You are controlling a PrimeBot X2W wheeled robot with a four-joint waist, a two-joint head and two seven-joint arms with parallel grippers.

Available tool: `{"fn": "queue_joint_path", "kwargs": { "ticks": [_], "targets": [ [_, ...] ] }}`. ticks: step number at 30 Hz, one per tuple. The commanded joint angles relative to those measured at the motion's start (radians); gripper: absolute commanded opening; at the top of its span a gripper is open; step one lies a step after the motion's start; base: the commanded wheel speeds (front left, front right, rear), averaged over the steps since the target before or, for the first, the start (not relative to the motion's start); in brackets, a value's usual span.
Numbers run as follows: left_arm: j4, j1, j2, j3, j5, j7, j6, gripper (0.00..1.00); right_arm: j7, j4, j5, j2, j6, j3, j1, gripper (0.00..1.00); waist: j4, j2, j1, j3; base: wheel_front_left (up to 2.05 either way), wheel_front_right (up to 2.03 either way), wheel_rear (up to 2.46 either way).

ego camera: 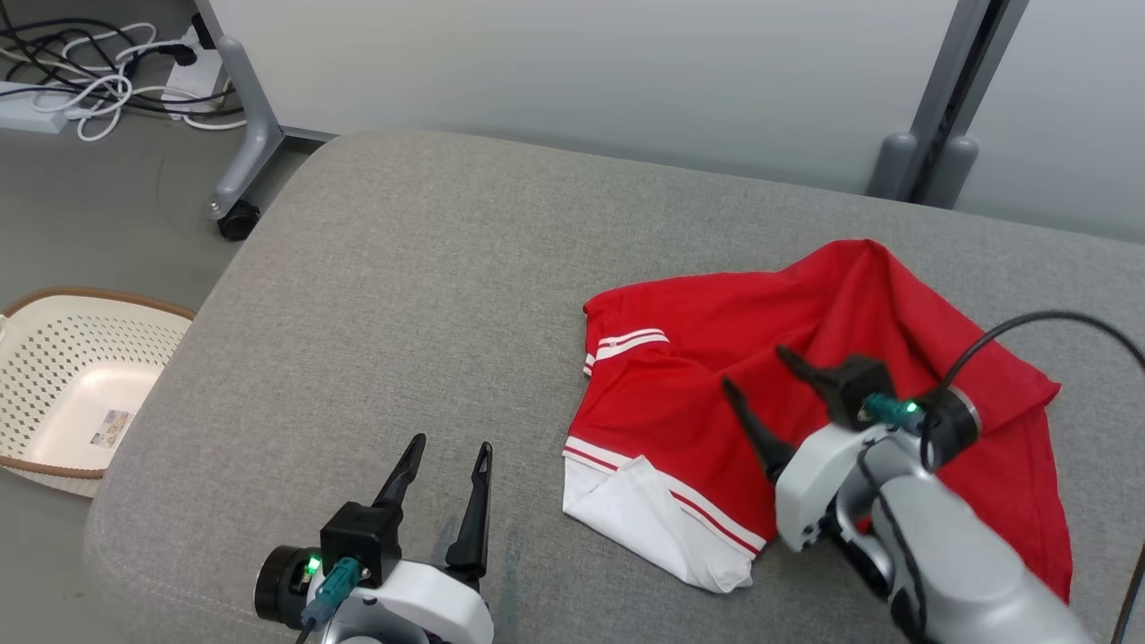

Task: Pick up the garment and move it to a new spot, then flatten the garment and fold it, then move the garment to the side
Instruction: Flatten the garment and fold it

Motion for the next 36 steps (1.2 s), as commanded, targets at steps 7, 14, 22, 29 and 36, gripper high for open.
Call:
{"fn": "queue_joint_path", "kwargs": {
  "ticks": [7, 14, 22, 29, 36],
  "targets": [
    [0.001, 0.029, 0.006, 0.019, 0.017, -0.005, -0.013, 1.0, 0.016, -0.014, 0.163, 0.04, 0.0, 0.188, 0.124, 1.0, 0.028, 0.0, 0.0, -0.038, 0.0, 0.0, 0.0],
    [0.0, 0.035, 0.006, 0.022, 0.021, -0.005, -0.016, 1.0, 0.058, 0.01, 0.268, 0.045, 0.0, 0.268, 0.145, 1.0, 0.049, 0.0, 0.0, -0.036, 0.0, 0.0, 0.0],
    [0.005, 0.035, 0.005, 0.024, 0.024, -0.005, -0.017, 1.0, 0.112, 0.039, 0.387, 0.042, 0.0, 0.349, 0.152, 1.0, 0.063, 0.0, 0.0, -0.043, 0.0, 0.0, 0.0],
    [0.008, 0.04, 0.005, 0.025, 0.028, -0.005, -0.021, 1.0, 0.107, 0.043, 0.46, 0.038, 0.0, 0.408, 0.139, 0.16, 0.061, 0.0, 0.0, -0.049, 0.0, 0.0, 0.0],
    [0.014, 0.049, 0.005, 0.027, 0.032, -0.005, -0.024, 1.0, 0.075, 0.002, 0.499, 0.034, 0.0, 0.503, 0.128, 0.0, 0.055, 0.0, 0.0, -0.062, 0.0, 0.0, 0.0]
  ]
}}
